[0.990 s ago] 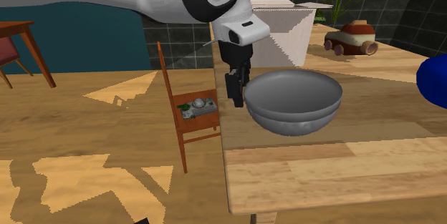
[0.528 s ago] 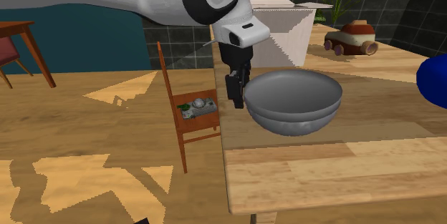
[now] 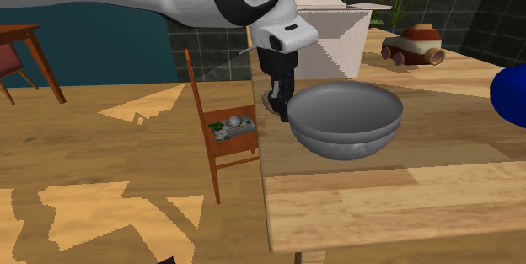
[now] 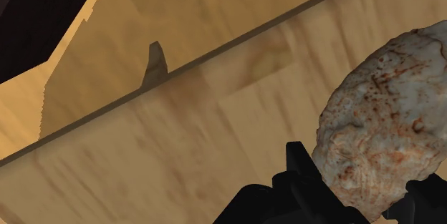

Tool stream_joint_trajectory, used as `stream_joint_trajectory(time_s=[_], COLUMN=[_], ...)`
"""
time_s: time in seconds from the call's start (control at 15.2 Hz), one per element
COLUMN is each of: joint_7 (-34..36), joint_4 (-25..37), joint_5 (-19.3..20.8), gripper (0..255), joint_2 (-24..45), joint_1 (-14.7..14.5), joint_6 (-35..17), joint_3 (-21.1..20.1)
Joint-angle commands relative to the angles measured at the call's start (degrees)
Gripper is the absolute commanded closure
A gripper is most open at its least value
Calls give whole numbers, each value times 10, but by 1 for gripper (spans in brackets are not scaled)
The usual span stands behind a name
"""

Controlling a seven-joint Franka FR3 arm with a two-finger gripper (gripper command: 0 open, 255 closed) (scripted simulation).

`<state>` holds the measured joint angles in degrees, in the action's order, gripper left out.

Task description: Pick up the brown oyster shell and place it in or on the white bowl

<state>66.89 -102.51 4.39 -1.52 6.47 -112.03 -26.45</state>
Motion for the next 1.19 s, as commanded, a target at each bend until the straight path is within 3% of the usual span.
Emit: stream_joint_trajectory(time_s=[0.0,1.12], joint_7=[0,-4], joint_4=[-3,133], joint_5=[-1,6], gripper=[255,255], joint_2=[3,21], joint_1=[-1,-3], joint_6=[-1,119], joint_3=[-1,-4])
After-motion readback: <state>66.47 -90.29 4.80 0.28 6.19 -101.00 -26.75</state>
